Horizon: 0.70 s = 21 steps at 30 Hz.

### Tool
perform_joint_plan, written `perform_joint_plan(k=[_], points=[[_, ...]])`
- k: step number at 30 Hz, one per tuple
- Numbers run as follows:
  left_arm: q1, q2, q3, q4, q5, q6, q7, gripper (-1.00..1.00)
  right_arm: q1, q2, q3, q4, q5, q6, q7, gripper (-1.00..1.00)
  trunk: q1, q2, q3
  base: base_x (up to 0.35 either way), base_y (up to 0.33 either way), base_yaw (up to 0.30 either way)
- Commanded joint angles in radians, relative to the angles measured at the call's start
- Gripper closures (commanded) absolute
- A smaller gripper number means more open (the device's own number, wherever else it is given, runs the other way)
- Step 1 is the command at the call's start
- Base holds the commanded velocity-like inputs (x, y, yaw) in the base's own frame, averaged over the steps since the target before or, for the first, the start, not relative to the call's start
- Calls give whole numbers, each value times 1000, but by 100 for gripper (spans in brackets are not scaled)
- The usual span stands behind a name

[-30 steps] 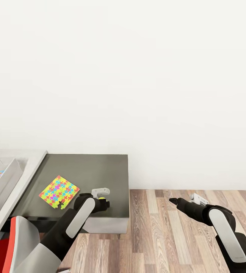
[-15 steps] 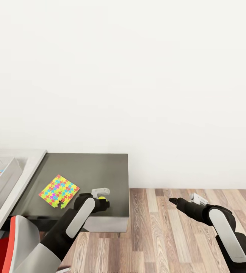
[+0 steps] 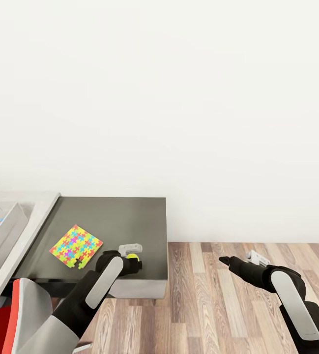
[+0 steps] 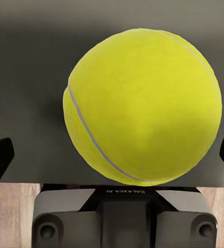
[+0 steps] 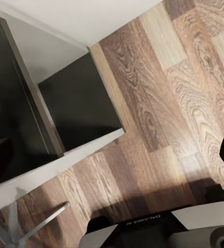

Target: Put all the toys in the child's room - the three board games (two on the bed and one on the table), the two jigsaw puzzles on the table, and the tennis ball on the table - inside the toy box on the table in the child's room.

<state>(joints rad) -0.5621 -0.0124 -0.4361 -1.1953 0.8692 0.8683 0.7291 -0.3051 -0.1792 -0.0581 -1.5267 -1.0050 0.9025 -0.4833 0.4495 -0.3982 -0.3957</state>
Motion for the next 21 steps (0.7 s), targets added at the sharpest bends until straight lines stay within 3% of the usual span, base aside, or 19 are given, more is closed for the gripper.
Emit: perform_joint_plan(k=[1,10,21], points=[[-1,0,-1,-1,10,1,11,-100,-1,0,0,-1,-10,3,-10,-100,1,-2,-2,7,0,0],[-1,0,-2,-1,10,1,11,-100,-1,0,0,-1,-10,3,-9,-100,1,-2,-2,118,0,0],[-1,0,-3,-1,10,0,11,-100,-1,0,0,-1,-10,3,-9,-100,1,-2,-2,22,0,0]])
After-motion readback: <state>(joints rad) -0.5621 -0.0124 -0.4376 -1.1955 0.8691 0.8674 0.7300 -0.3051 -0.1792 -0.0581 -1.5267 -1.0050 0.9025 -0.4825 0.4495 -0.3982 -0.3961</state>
